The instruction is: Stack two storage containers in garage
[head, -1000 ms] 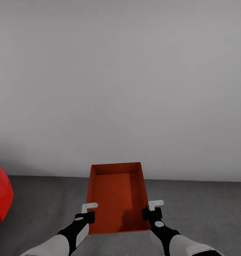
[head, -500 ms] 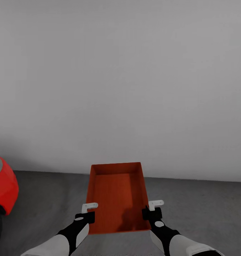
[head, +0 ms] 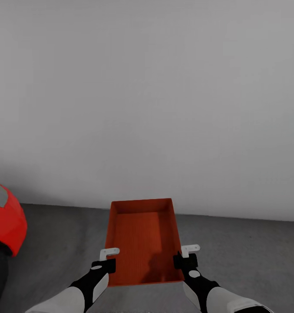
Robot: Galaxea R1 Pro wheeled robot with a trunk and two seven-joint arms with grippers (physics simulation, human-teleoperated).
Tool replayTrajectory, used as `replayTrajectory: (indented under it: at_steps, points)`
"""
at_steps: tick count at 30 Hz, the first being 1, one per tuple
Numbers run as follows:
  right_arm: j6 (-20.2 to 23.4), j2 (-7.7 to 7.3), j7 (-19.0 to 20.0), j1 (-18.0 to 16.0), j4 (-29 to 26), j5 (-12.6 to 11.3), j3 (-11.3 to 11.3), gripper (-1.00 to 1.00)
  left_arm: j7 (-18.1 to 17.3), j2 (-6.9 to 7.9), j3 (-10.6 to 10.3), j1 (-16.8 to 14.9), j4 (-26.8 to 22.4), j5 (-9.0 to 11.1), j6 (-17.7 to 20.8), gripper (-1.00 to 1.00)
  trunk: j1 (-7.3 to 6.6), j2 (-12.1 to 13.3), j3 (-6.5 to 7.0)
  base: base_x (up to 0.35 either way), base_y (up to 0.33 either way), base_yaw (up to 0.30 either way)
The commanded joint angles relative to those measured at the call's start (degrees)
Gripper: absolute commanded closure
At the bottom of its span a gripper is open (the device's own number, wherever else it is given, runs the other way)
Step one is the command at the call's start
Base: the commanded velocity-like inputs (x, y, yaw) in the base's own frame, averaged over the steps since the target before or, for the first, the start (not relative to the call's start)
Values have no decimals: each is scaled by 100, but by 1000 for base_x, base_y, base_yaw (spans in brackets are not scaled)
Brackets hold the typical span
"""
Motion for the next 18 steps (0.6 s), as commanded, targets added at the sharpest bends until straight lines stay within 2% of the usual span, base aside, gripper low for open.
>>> replayTrajectory:
  at_steps: [1, 18]
  points:
    - [-18, -33, -42, -5, 18, -76, -324, 100, 61, 40, 167, -7, -30, -58, -7, 100, 3, -14, -22, 0, 0, 64]
    - [-23, -31, -42, -5, 20, -76, -332, 100, 60, 40, 160, -7, -30, -58, -7, 100, 3, -14, -176, 0, 0, 18]
